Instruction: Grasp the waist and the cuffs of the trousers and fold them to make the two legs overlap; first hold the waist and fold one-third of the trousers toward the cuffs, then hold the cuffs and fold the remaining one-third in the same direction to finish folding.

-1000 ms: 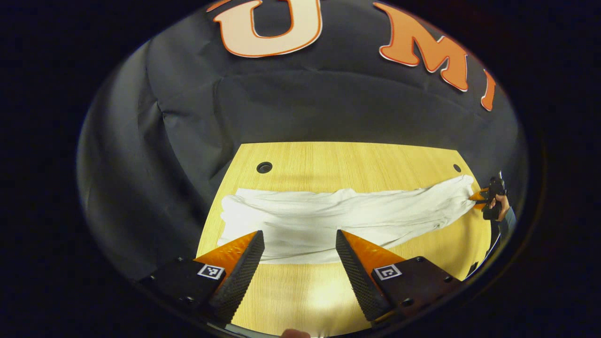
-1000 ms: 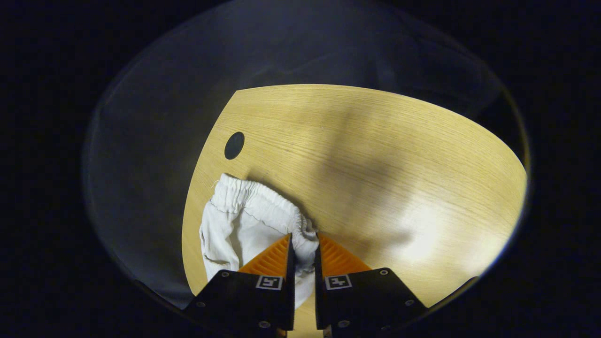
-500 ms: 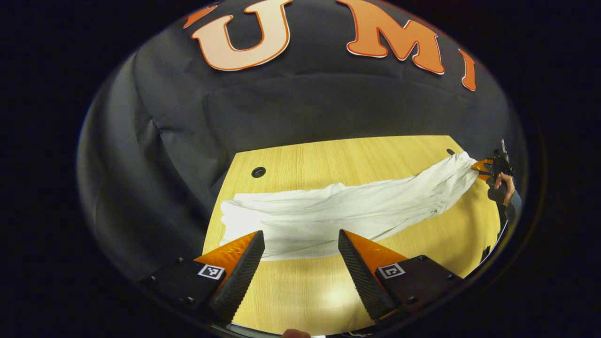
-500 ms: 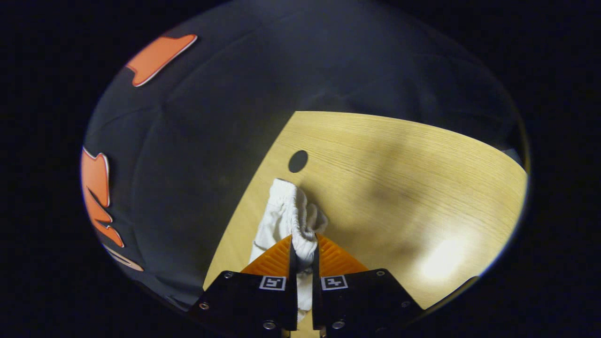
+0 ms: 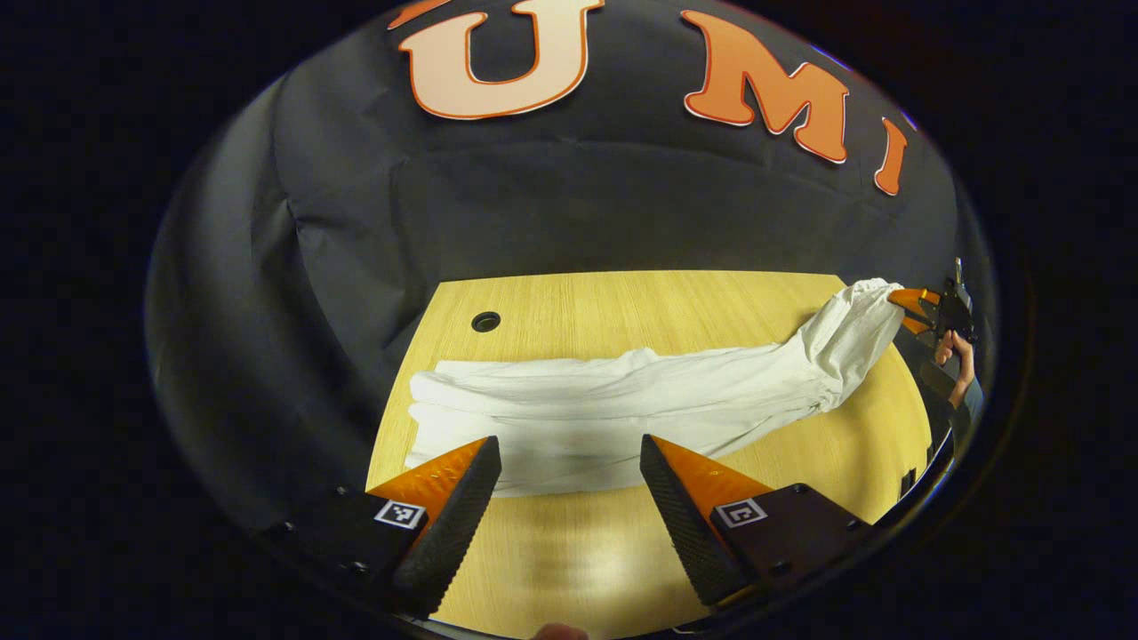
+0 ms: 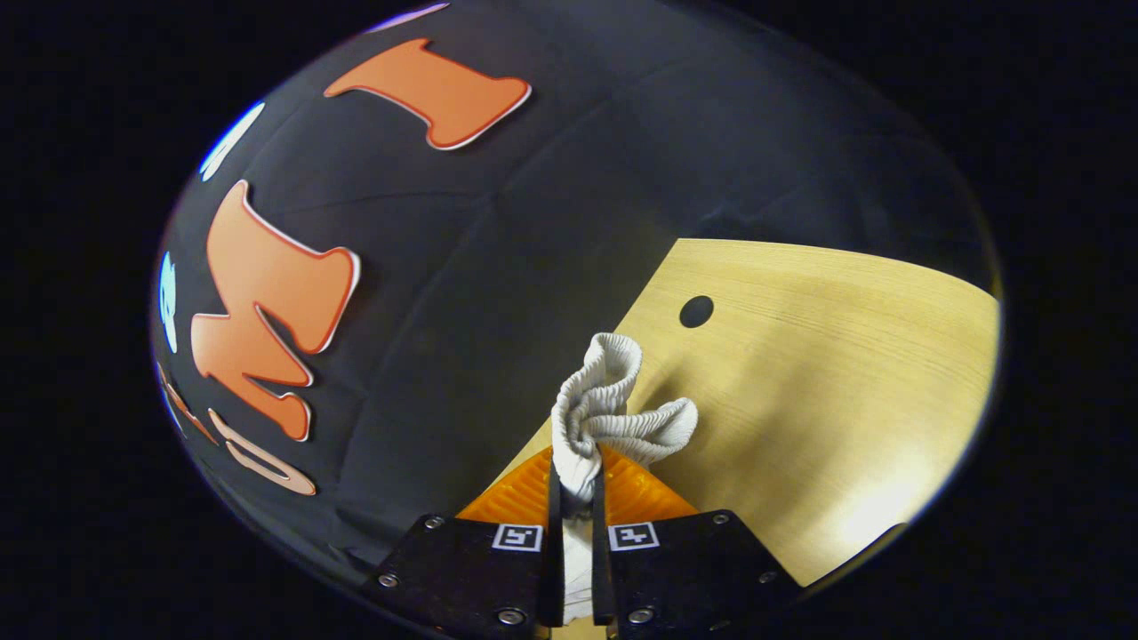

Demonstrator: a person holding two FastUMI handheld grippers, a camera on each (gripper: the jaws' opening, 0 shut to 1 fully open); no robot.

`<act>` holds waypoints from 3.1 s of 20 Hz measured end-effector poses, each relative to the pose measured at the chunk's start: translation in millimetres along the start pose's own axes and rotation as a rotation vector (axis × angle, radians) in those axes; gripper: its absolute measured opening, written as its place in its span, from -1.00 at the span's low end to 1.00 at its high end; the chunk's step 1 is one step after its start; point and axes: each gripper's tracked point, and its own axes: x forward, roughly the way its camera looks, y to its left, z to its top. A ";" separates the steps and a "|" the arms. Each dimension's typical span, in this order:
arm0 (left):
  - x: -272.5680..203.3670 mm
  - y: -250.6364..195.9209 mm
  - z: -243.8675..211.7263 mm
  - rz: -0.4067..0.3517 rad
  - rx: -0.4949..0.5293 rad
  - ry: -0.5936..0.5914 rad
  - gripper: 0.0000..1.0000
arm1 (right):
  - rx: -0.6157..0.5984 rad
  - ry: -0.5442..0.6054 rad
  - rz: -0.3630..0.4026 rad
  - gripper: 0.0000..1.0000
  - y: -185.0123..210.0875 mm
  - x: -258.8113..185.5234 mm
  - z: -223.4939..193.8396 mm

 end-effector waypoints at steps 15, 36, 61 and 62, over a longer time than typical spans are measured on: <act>24.5 100.3 -64.1 -0.011 -0.107 0.085 1.00 | -0.097 0.072 0.147 -0.75 -4.8 5.9 1.9; 60.4 140.9 -126.0 -0.117 -0.439 0.214 1.00 | -0.251 0.270 0.167 0.48 2.2 -37.7 46.4; 148.3 183.6 -104.4 -0.181 -0.995 0.081 0.53 | -0.256 0.126 0.060 0.93 -42.1 -85.3 116.0; 151.4 181.3 -106.0 -0.182 -1.000 0.090 0.27 | -0.253 0.125 0.061 0.93 -43.7 -86.6 117.7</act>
